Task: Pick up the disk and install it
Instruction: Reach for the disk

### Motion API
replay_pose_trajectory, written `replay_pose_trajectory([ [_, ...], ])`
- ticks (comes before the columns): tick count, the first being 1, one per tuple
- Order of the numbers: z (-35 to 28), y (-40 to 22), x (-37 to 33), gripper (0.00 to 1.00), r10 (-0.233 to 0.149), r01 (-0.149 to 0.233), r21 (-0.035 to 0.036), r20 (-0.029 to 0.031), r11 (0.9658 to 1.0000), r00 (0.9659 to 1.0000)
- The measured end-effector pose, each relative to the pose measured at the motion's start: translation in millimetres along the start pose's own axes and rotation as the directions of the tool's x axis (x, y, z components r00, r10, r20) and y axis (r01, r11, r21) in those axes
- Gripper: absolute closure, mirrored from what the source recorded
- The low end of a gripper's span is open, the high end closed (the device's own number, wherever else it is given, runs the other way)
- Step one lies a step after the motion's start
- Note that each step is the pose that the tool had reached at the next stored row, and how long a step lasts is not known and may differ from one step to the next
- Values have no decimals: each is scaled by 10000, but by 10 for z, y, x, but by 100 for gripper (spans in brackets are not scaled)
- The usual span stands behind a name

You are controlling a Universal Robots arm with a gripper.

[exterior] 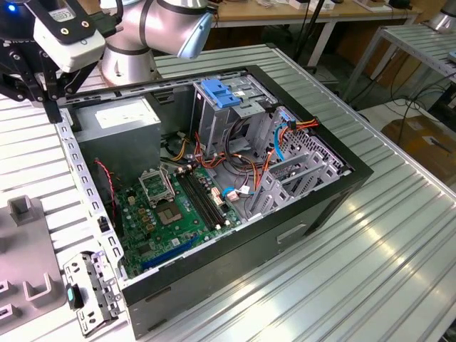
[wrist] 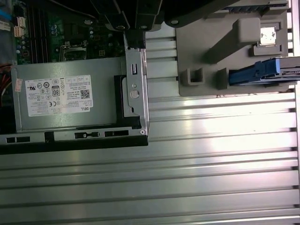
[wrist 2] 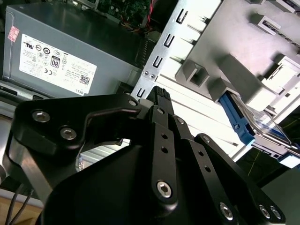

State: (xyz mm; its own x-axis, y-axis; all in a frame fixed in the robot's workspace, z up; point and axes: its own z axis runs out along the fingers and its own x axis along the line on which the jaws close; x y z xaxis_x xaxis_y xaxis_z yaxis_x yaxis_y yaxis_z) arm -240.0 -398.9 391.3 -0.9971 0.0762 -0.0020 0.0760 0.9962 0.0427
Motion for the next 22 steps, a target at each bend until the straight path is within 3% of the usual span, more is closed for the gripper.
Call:
replay_pose_trajectory([
  [22, 6, -14, 182, 89, 4, -4, 7, -89, 10000, 10000],
])
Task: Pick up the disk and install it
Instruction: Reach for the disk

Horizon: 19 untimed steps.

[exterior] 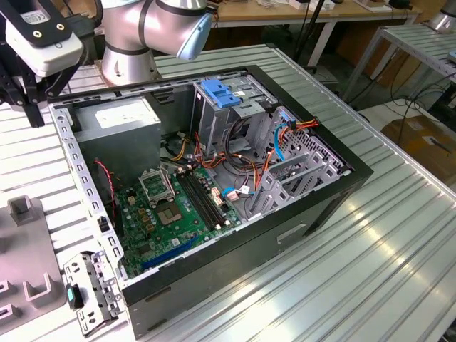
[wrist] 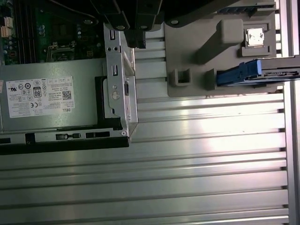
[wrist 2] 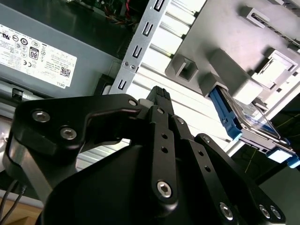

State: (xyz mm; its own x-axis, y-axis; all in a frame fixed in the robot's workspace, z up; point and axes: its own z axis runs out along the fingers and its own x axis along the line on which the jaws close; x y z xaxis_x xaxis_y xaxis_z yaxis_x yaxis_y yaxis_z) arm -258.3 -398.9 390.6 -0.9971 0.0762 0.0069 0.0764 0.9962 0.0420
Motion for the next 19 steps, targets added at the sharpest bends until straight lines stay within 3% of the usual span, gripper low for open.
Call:
replay_pose_trajectory([
  [10, 3, -7, 94, 89, 2, -2, 3, -33, 10000, 10000],
  [19, 8, -23, 341, 89, 2, -2, 3, -35, 10000, 10000],
])
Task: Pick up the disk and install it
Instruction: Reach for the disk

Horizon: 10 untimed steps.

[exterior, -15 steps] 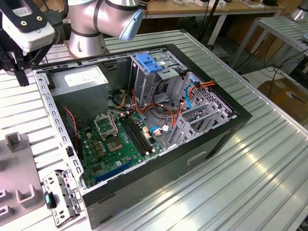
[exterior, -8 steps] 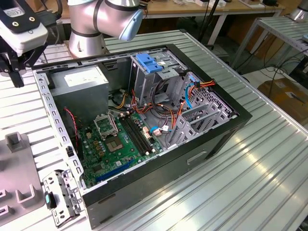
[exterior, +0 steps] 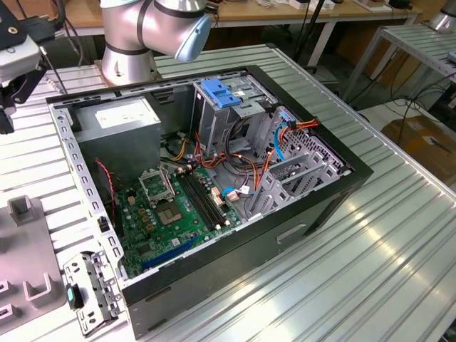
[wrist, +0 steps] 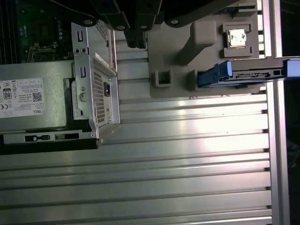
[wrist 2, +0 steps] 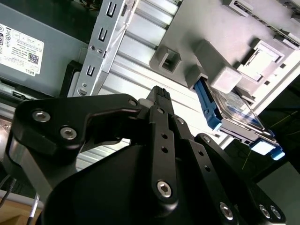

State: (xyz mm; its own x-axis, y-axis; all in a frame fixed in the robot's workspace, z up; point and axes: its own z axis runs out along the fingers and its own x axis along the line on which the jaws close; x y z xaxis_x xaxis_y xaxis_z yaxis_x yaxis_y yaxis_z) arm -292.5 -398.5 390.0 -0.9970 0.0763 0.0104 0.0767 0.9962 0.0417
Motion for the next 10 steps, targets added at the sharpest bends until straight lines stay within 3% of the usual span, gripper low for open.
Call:
replay_pose_trajectory([
  [10, 7, -12, 197, 89, 0, 0, 1, -25, 10000, 10000],
])
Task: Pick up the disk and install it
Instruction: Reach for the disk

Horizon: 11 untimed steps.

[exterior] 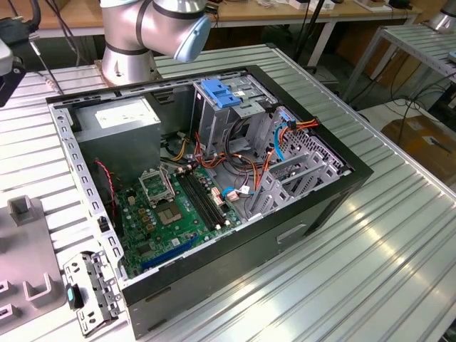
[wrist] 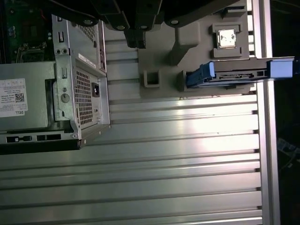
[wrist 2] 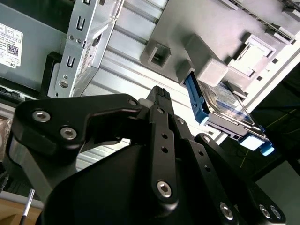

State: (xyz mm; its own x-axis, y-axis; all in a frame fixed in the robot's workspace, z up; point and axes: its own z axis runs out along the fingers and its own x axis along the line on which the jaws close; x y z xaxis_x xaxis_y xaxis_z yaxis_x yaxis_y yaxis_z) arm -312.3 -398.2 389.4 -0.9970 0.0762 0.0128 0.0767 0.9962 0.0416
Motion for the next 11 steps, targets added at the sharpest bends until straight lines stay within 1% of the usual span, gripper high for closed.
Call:
replay_pose_trajectory([
  [5, 0, -2, 29, 89, 0, 0, 2, -12, 10000, 10000],
  [11, 0, -2, 30, 89, 0, 0, 2, -12, 10000, 10000],
])
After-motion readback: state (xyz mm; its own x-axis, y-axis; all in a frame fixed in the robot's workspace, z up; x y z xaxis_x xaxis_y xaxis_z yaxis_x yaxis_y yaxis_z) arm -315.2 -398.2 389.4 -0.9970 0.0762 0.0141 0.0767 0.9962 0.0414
